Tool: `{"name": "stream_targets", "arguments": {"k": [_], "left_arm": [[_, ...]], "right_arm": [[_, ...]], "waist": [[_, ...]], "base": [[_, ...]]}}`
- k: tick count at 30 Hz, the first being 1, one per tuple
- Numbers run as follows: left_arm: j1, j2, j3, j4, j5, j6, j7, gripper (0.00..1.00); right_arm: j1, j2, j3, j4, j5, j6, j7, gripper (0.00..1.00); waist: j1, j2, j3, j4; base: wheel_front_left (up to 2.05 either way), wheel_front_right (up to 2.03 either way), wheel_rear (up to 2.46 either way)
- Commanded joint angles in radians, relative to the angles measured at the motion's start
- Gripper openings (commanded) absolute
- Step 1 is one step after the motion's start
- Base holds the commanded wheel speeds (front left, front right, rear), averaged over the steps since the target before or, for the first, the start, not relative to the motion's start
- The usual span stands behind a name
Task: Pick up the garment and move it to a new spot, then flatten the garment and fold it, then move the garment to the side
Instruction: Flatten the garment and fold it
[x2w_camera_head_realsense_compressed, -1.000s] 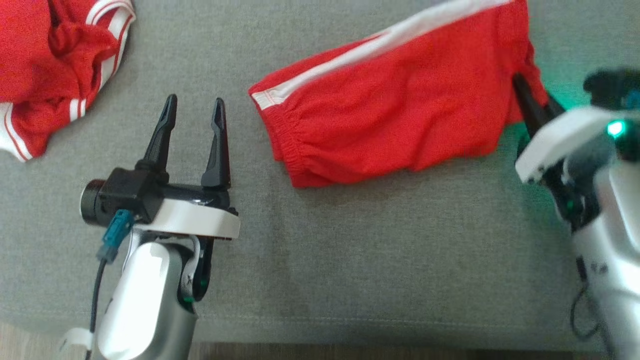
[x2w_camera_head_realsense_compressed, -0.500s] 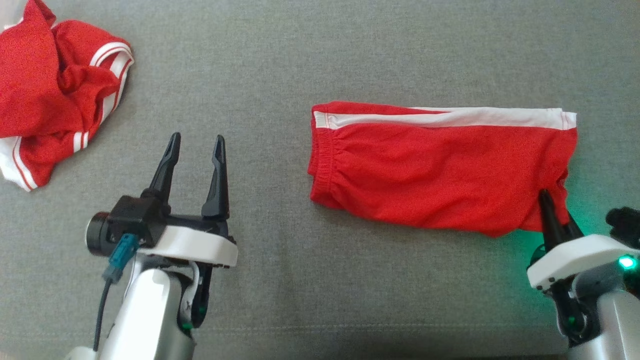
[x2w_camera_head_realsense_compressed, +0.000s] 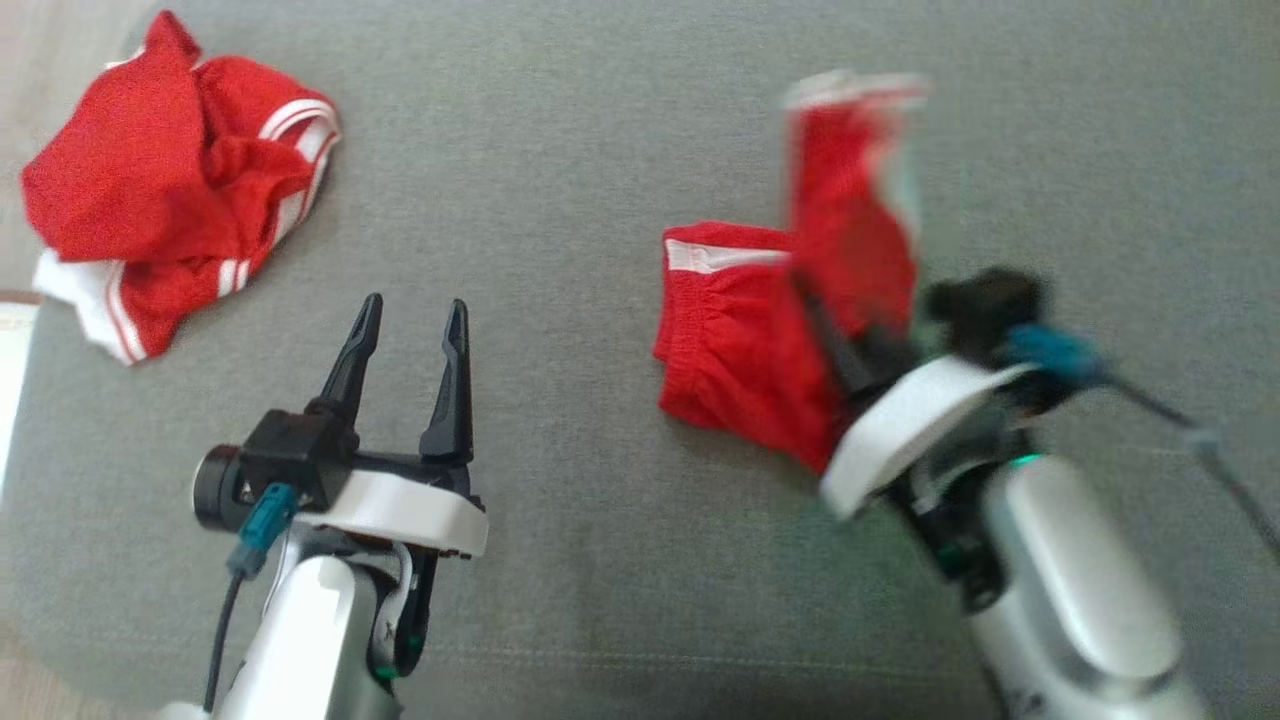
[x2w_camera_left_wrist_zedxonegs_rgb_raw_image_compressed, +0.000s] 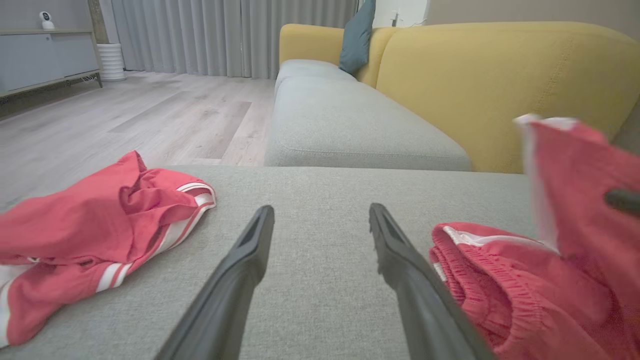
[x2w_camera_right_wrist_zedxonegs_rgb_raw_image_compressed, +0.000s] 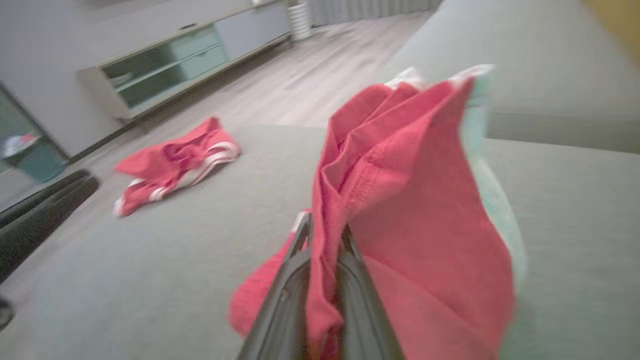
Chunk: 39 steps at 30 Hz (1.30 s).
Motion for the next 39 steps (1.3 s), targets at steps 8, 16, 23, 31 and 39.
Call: {"name": "stream_targets", "arguments": {"k": [8, 16, 23, 31, 39], "left_arm": [[-0.017, -0.001, 0.007, -0.031, -0.019, 0.008, -0.005, 1.00], [-0.012, -0.002, 0.012, -0.033, -0.016, 0.015, -0.005, 1.00], [-0.002, 0.011, 0.029, -0.037, 0.000, 0.023, -0.005, 1.00], [0.027, 0.041, 0.062, -0.048, 0.005, 0.040, -0.005, 1.00], [0.040, 0.064, 0.070, -0.054, 0.005, 0.048, -0.001, 1.00]], "right_arm": [[0.012, 0.035, 0.179, 0.110, 0.068, 0.004, 0.006, 0.00], [-0.008, 0.039, 0.214, 0.117, 0.067, 0.004, -0.111, 1.00], [0.023, 0.005, 0.133, -0.008, 0.033, 0.004, -0.291, 1.00], [0.207, -0.024, -0.244, -0.117, -0.043, 0.004, -0.303, 1.00], [0.328, -0.001, -0.359, -0.202, -0.067, 0.004, -0.263, 1.00]], "waist": [[0.0001, -0.0001, 0.006, 0.063], [0.0001, -0.0001, 0.006, 0.051], [0.0001, -0.0001, -0.010, 0.007], [0.0001, -0.0001, -0.035, -0.055], [0.0001, -0.0001, -0.042, -0.098]], "base": [[0.00, 0.00, 0.00], [0.00, 0.00, 0.00], [0.00, 0.00, 0.00], [0.00, 0.00, 0.00], [0.00, 0.00, 0.00]]}}
